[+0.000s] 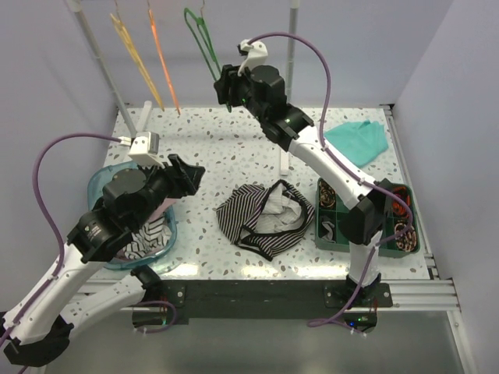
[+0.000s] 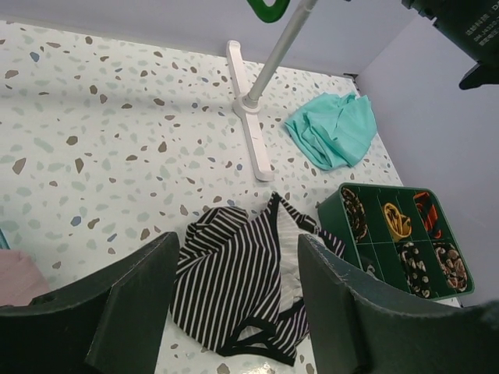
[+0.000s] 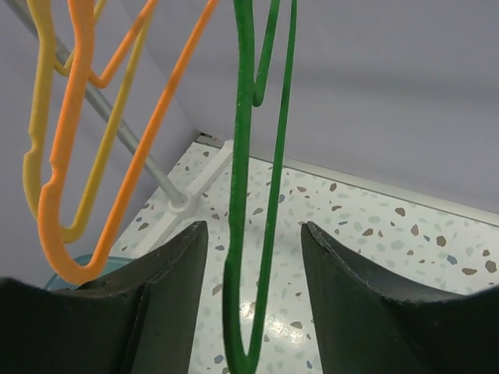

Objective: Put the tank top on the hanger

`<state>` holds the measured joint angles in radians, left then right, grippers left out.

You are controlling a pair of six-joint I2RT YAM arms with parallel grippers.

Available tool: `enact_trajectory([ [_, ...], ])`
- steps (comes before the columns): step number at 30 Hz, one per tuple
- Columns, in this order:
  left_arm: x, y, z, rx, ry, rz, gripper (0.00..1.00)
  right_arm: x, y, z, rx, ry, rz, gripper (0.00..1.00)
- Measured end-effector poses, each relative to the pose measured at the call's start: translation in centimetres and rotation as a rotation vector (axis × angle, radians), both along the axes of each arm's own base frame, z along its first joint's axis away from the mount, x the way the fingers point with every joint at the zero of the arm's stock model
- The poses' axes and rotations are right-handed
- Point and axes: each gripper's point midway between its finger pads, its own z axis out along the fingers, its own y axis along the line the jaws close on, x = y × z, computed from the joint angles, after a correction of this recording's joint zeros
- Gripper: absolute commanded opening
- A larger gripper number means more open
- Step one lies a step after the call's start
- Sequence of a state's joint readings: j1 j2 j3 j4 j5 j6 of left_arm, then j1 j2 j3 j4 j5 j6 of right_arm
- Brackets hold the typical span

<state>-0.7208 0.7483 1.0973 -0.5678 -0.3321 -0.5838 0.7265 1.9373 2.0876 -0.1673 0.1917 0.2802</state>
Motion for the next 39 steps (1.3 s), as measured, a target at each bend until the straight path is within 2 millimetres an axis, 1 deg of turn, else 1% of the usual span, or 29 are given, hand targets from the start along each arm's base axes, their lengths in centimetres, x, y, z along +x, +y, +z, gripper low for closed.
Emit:
enact_trajectory([
  [1,0.0,0.0,0.0,0.001,0.000,0.001,0.67,0.1,0.2,-0.3,-0.017,-0.007,-0.012,0.53],
  [4,0.0,0.0,-0.3,0.006,0.006,0.003,0.67,0.2,0.9,-1.3,-0.064,-0.017,-0.036,0.45],
  [5,0.1,0.1,-0.6,0.010,0.010,0.005,0.67,0.2,1.1,-1.6,-0.078,-0.021,-0.044,0.41],
  [7,0.1,0.1,-0.9,0.019,0.019,0.008,0.68,0.3,1.4,-2.2,-0.105,-0.026,-0.055,0.35],
  [8,0.1,0.2,-1.0,0.021,0.020,0.010,0.68,0.4,1.4,-2.5,-0.117,-0.027,-0.064,0.27],
  [10,0.1,0.3,-1.2,0.026,0.024,0.014,0.68,0.8,1.1,-2.7,-0.134,-0.032,-0.081,0.16],
  [11,0.1,0.3,-1.3,0.029,0.027,0.015,0.68,0.9,1.0,-2.7,-0.139,-0.035,-0.086,0.04],
  [12,0.1,0.3,-1.3,0.031,0.029,0.016,0.68,1.0,0.8,-2.7,-0.143,-0.038,-0.097,0.00],
  [16,0.1,0.3,-1.5,0.035,0.033,0.017,0.68,1.3,0.3,-1.5,-0.151,-0.065,-0.120,0.00],
  [24,0.6,-0.1,-2.6,0.057,0.056,0.017,0.68,1.1,-0.6,2.7,-0.128,-0.144,-0.146,0.00],
  [26,0.7,-0.2,-2.9,0.064,0.063,0.016,0.68,1.1,-0.8,2.8,-0.140,-0.145,-0.157,0.00],
  [30,1.0,-0.5,-3.3,0.073,0.071,0.014,0.68,1.1,-1.1,2.2,-0.159,-0.139,-0.164,0.00],
  [35,1.5,-1.4,-3.9,0.085,0.086,-0.011,0.70,-0.2,-2.2,0.5,-0.197,-0.103,-0.153,0.00],
  [39,1.9,-2.4,-4.8,0.108,0.110,-0.043,0.70,-1.4,-3.1,0.7,-0.193,-0.088,-0.141,0.00],
])
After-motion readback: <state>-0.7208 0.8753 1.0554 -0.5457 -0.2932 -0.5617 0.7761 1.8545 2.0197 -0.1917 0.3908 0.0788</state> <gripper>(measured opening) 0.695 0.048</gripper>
